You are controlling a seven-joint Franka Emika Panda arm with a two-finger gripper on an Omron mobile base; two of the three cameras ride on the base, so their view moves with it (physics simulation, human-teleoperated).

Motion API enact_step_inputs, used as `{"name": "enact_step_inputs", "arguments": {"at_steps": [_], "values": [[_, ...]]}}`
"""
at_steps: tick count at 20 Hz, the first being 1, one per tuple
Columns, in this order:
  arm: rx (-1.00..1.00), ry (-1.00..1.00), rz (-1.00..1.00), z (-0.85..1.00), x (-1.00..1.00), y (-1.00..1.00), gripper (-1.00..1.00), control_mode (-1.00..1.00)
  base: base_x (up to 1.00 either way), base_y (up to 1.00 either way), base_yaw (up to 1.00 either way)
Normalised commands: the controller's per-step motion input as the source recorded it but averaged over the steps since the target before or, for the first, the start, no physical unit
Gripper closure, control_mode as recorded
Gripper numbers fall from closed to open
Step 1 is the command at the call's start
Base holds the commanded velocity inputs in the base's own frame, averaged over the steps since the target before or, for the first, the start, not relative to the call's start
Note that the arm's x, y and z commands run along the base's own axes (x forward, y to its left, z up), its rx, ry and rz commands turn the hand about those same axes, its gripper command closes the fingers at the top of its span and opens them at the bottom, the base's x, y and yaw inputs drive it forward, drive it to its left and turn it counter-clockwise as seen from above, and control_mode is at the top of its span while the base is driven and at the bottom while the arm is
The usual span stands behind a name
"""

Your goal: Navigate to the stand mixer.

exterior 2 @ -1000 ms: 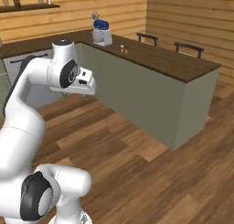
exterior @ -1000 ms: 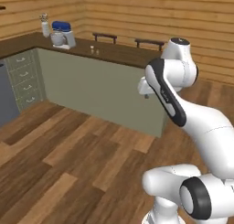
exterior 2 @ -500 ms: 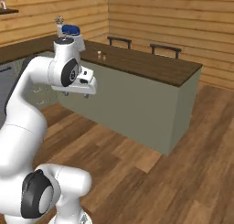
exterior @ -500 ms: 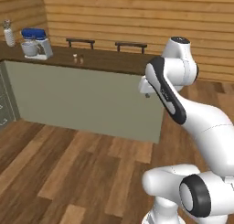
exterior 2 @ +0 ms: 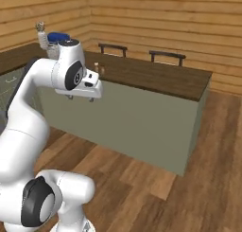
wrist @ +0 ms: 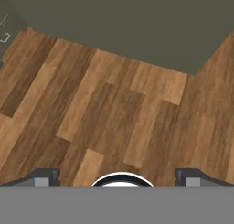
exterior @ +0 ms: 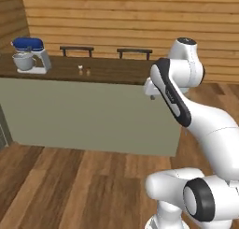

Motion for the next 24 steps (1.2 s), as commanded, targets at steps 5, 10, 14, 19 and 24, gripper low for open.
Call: {"name": "enact_step_inputs", "arguments": {"at_steps": [5, 10, 14, 19, 24], "values": [[0.00, 0.00, 0.00, 0.00, 0.00, 0.00, -1.00, 1.00, 1.00, 1.00, -0.05], [0.00, 0.00, 0.00, 0.00, 0.00, 0.00, -1.00, 1.00, 1.00, 1.00, -0.06], [0.00, 0.00, 0.00, 0.00, 0.00, 0.00, -1.00, 1.00, 1.00, 1.00, -0.05], [0.00, 0.00, 0.00, 0.00, 0.00, 0.00, -1.00, 1.00, 1.00, 0.96, -0.03], [0.00, 0.00, 0.00, 0.00, 0.00, 0.00, -1.00, 1.00, 0.99, 0.85, -0.05]]}}
